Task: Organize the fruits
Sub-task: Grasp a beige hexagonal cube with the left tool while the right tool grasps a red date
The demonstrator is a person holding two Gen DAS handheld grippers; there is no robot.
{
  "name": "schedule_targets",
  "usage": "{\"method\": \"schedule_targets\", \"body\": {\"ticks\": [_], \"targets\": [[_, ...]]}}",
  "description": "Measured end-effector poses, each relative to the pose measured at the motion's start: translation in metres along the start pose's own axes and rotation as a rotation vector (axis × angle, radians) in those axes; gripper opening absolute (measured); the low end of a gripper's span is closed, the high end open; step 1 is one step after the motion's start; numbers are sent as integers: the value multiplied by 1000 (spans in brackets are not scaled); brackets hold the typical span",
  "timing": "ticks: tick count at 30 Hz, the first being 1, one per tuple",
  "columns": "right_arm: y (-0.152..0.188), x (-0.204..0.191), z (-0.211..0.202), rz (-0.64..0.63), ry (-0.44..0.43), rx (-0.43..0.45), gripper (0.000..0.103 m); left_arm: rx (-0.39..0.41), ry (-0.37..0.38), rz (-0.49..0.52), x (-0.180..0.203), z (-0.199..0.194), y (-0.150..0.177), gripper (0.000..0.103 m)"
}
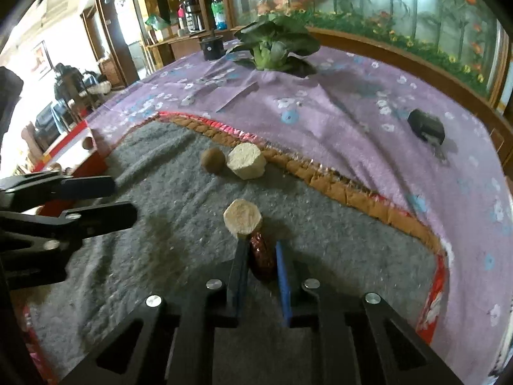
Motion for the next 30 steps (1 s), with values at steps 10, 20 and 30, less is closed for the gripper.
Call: {"method": "schedule_targets", "body": {"ticks": [10,20,30], "targets": [[25,37,-31,145,68,47,16,-19,41,83,51,30,-18,52],[31,41,-26,142,84,23,18,-28,24,135,66,51,-22,52],[35,32,-29,128,90,15,16,11,26,183,63,49,-16,26]]}}
Point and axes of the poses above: each gripper's, at about its wrist camera, not at the fingertips, and z roughly the way its jaws point, x to its right, y to its underside, the point moved 1 cm from there along z, roughly the way its jaws point, and after that the axes turned 1 degree about -z, right-handed, at the moved point
